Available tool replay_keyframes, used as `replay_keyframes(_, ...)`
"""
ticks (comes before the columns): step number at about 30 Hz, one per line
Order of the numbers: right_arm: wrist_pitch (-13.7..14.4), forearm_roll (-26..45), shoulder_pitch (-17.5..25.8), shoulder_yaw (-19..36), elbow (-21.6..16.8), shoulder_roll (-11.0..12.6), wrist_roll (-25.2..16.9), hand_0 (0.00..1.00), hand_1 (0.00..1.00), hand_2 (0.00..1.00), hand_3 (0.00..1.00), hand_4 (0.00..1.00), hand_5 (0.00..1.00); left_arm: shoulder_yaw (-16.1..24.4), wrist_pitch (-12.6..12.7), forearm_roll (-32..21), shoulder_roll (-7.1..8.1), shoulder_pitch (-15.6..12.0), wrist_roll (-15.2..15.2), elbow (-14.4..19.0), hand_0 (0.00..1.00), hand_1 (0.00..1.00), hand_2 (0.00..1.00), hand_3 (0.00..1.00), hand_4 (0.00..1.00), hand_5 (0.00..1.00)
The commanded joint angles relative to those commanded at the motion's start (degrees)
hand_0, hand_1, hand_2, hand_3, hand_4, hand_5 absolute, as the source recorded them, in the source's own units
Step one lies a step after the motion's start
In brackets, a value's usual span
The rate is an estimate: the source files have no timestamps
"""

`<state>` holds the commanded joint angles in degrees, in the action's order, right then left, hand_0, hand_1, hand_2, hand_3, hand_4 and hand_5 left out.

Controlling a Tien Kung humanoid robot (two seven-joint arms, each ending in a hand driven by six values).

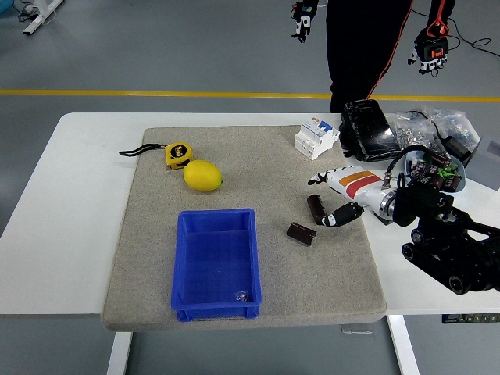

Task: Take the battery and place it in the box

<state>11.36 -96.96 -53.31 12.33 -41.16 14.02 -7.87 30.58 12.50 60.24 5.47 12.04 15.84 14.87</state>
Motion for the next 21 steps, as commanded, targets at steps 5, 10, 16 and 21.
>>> replay_keyframes(5, 0.11, 0.84, 0.65, -0.68, 1.38, -1.05, -0.27, 0.764, 0.766, 0.803, 0.84, 0.885, 0.421, 0.46, -0.21, 0.76, -0.08, 0.02, 0.19, 0.02, 0.586, 0.593, 0.642, 0.584, 0.638, 0.595)
replay_keyframes(10, 0.31, 1.63, 0.66, -1.11, 3.13, -2.18, -0.32, 0.763, 0.765, 0.801, 0.839, 0.879, 0.421, 0.68, -0.44, 1.38, -0.12, 0.35, 0.37, 0.09, 0.587, 0.592, 0.643, 0.584, 0.638, 0.594)
replay_keyframes(16, 0.36, 1.89, 0.43, -1.89, 4.28, -2.75, -0.43, 0.762, 0.762, 0.798, 0.828, 0.868, 0.416, 0.47, -0.37, 1.15, -0.14, 0.62, 0.34, 0.15, 0.586, 0.594, 0.64, 0.584, 0.636, 0.592)
replay_keyframes(21, 0.04, 2.73, 0.25, -2.4, 5.1, -2.77, -0.61, 0.762, 0.762, 0.798, 0.828, 0.868, 0.416, 0.37, -0.28, 1.03, -0.17, 0.82, 0.28, 0.17, 0.586, 0.594, 0.64, 0.584, 0.636, 0.592)
